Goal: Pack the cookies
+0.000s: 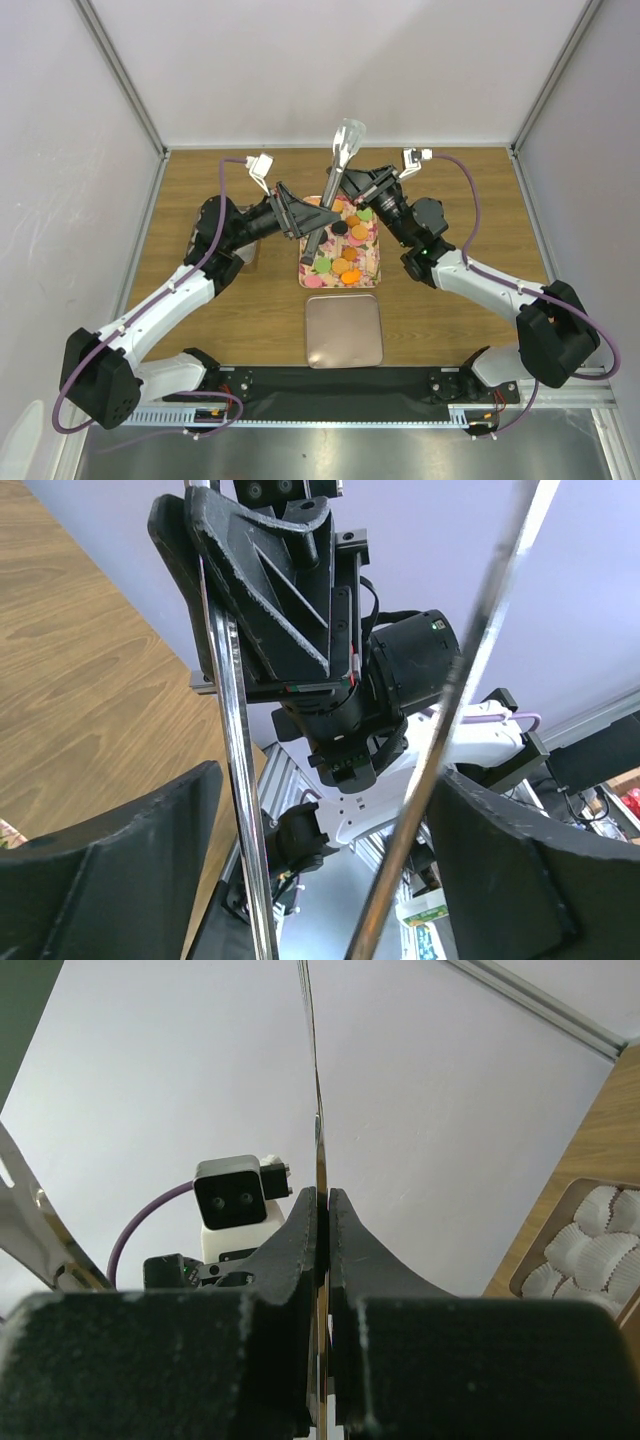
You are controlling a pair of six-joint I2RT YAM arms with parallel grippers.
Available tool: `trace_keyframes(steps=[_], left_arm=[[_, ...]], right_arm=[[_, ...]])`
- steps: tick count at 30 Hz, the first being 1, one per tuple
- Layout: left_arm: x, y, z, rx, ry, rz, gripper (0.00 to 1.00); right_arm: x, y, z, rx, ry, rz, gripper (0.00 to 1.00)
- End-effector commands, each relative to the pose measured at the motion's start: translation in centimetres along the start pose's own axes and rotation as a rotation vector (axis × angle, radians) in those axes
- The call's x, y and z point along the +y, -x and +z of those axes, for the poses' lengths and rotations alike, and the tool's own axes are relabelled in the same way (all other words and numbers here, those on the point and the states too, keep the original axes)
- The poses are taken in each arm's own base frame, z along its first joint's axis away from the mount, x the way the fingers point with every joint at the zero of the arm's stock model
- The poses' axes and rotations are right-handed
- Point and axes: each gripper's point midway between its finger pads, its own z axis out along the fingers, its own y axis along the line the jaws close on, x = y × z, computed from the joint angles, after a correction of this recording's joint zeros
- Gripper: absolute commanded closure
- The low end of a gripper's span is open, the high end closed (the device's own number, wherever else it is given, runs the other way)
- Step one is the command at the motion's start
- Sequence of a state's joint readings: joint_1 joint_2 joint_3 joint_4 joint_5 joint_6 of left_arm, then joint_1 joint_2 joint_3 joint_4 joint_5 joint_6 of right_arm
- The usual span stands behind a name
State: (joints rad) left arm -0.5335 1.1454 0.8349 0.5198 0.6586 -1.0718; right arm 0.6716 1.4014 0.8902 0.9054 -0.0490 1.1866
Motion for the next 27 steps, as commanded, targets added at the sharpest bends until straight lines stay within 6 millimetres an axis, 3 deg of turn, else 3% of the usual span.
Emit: trace_keyframes(steps=[1,17,27], left_arm=[[-1.3,1.0,-0.2,-0.032,-0.034,0.071,0.15],[-1.5,1.5,-0.1,-0.053,-0.037,0.09,0.3],[-1.2,0.9,-0.1,-0.026,-0.039,0.087,0.25]], right_arm=[[2.9,1.1,-0.1,-0.066,0.093,0.008,1.0],[2.7,1.9,-1.4,-0.148,0.13,0.042,1.0],[2.9,3.1,-1.0,-0.181,0.137,0.062,1.0]])
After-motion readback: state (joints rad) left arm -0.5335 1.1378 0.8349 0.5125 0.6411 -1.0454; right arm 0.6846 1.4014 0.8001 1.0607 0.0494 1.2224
